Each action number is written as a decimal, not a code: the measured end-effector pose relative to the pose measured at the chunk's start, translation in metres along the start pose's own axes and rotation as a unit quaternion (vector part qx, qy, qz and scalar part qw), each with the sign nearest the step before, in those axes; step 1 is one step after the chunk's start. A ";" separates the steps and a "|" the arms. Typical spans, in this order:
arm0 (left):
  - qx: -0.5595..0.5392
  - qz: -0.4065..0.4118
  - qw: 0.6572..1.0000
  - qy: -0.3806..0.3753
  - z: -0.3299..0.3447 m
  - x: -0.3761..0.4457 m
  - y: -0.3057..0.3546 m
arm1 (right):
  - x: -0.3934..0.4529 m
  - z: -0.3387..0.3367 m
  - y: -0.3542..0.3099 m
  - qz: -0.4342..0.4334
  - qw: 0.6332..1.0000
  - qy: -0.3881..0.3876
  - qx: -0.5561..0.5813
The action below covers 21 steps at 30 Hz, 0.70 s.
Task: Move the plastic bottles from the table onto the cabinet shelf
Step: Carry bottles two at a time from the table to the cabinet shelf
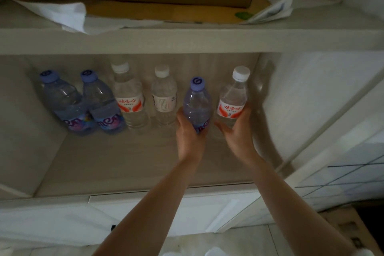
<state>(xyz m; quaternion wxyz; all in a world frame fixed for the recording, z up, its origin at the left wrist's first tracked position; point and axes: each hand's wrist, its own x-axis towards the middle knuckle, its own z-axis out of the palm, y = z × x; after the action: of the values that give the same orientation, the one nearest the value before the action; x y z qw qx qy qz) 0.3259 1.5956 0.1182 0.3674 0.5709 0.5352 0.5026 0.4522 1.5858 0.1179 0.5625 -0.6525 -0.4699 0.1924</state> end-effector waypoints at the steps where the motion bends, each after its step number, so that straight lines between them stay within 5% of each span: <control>1: -0.002 -0.003 1.000 0.003 0.003 0.003 0.000 | 0.003 0.002 0.001 -0.002 1.000 0.000 0.000; 21: 0.029 -0.044 0.998 0.041 0.031 0.028 -0.012 | 0.028 0.007 0.007 0.024 0.999 -0.008 -0.020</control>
<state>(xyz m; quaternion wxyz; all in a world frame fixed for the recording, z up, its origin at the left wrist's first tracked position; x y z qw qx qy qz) 0.3510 1.6291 0.1047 0.3500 0.5359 0.5892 0.4932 0.4631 1.6132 0.1177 0.5403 -0.6735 -0.4622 0.2018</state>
